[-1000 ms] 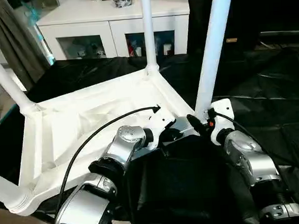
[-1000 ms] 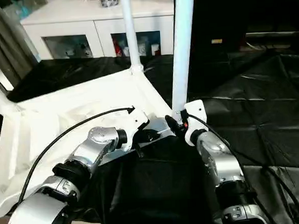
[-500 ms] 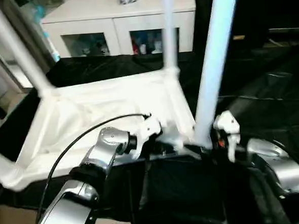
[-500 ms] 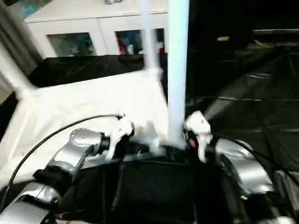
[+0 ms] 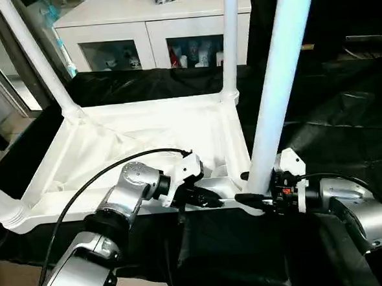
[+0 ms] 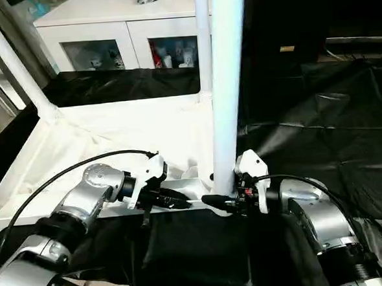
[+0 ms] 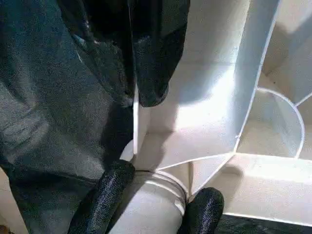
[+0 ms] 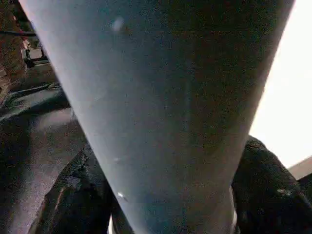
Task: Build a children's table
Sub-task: Rotate leg to tighten
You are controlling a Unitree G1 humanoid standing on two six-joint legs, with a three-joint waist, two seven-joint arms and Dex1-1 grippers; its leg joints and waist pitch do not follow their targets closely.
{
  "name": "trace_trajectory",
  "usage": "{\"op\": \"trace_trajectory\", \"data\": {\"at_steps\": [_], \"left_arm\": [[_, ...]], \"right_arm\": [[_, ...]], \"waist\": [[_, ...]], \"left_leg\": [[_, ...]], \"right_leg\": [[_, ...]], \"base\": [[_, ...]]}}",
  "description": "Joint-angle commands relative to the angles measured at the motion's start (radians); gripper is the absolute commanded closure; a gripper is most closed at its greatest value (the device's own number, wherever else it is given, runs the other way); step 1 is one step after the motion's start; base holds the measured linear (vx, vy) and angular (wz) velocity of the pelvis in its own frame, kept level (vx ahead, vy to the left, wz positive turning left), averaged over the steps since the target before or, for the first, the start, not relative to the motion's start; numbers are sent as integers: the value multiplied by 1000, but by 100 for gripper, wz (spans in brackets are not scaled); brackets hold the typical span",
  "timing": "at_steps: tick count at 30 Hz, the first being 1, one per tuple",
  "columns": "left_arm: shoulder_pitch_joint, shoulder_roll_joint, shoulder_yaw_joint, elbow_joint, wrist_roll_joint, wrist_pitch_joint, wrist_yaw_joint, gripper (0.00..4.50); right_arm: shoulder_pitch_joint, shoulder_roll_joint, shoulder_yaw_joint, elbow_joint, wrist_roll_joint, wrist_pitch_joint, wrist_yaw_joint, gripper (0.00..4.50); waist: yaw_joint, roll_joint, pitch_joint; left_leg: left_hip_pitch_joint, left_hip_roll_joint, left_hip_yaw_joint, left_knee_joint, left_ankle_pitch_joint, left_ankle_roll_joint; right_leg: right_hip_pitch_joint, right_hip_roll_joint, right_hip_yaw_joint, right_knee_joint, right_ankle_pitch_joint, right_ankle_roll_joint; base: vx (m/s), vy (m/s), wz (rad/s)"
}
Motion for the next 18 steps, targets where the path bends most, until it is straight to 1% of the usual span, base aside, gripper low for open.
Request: {"op": "trace_trajectory", "data": {"at_steps": [1,2,3,4,5,6,7,8,9,10,11,12,13,14,15,16,17,18], "left_arm": [[-18,-23,27,-8,-12,-6,87,450],[-28,-35,35,12,1,-8,140,450],[-49,-62,56,52,13,-10,240,450],[-57,-72,64,66,15,-11,276,450],[-59,-76,67,71,16,-11,288,450],[-64,-84,73,79,18,-11,315,450],[-71,-96,76,88,24,-12,349,450],[-72,-97,76,89,25,-12,353,450],[-83,-118,80,103,30,-7,404,450],[-99,-144,85,123,37,-2,471,450],[-110,-163,88,139,42,0,519,450],[-111,-164,88,140,42,1,522,450],[-124,-185,90,160,45,2,560,450],[-129,-193,91,169,48,1,572,450],[-136,-203,88,180,51,-2,572,450],[-137,-205,86,184,53,-5,568,450],[-136,-205,86,183,53,-5,564,450],[-135,-202,83,181,52,-7,548,450]], "right_arm": [[-12,42,21,43,-27,16,-76,185],[-22,62,11,75,-51,8,-140,186],[-44,105,-18,142,-83,3,-272,186],[-53,121,-30,166,-90,5,-319,187],[-55,127,-35,174,-93,6,-336,187],[-61,139,-45,191,-97,8,-372,187],[-68,156,-58,210,-100,11,-418,188],[-69,158,-60,212,-100,11,-425,188],[-78,187,-80,235,-104,20,-498,188],[-91,222,-97,259,-113,27,-584,188],[-101,247,-108,278,-121,29,-644,188],[-102,249,-108,279,-122,29,-647,188],[-114,276,-102,299,-138,25,-688,188],[-119,287,-96,306,-146,21,-695,188],[-122,301,-71,307,-164,11,-689,188],[-123,304,-57,306,-173,3,-684,188],[-121,307,-49,297,-168,-2,-666,132],[-119,308,-45,285,-161,-5,-648,132]], "waist": [[0,-36,-56],[-5,-35,-53],[-7,-31,-51],[-11,-29,-51],[-18,-33,-50],[-24,-37,-50],[-25,-29,-50],[-29,-33,-49],[-31,-35,-49],[-28,-33,-50],[-36,-27,-50],[-36,-27,-50],[-34,-10,-51],[-36,-17,-51],[-36,-18,-54],[-35,-21,-54],[-34,-21,-55],[-34,-18,-55]], "left_leg": [[16,56,-24,-59,-204,105],[17,54,-25,-61,-228,90],[17,54,-26,-63,-238,79],[20,54,-27,-65,-259,67],[22,52,-30,-68,-286,39],[20,51,-33,-70,-298,33],[24,52,-31,-70,-310,36],[26,51,-29,-70,-324,37],[25,50,-29,-69,-321,37],[24,48,-29,-68,-318,37],[23,48,-30,-70,-320,23],[23,48,-30,-70,-320,23],[27,48,-32,-70,-323,24],[25,47,-31,-69,-325,25],[24,46,-31,-68,-316,28],[23,45,-29,-67,-312,35],[21,45,-29,-66,-302,48],[20,44,-28,-65,-295,59]], "right_leg": [[34,-60,32,-63,-225,-240],[33,-59,32,-69,-265,-232],[31,-60,33,-71,-285,-228],[27,-60,33,-73,-305,-224],[30,-59,32,-75,-333,-214],[34,-59,32,-76,-338,-205],[30,-59,35,-78,-329,-205],[28,-58,36,-81,-332,-206],[29,-59,37,-82,-333,-207],[29,-60,36,-81,-333,-206],[28,-56,35,-82,-327,-199],[28,-56,35,-82,-327,-199],[28,-60,36,-81,-318,-200],[28,-57,35,-84,-311,-199],[31,-56,35,-81,-286,-200],[31,-56,35,-82,-277,-201],[33,-59,35,-81,-269,-202],[34,-59,34,-82,-268,-201]], "base": [[0,0,0],[0,0,0],[0,0,0],[0,0,0],[0,0,0],[0,0,0],[0,0,0],[0,0,0],[0,0,0],[0,0,0],[0,0,0],[0,0,0],[0,0,0],[0,0,0],[0,0,0],[0,0,0],[0,0,0],[0,0,0]]}}
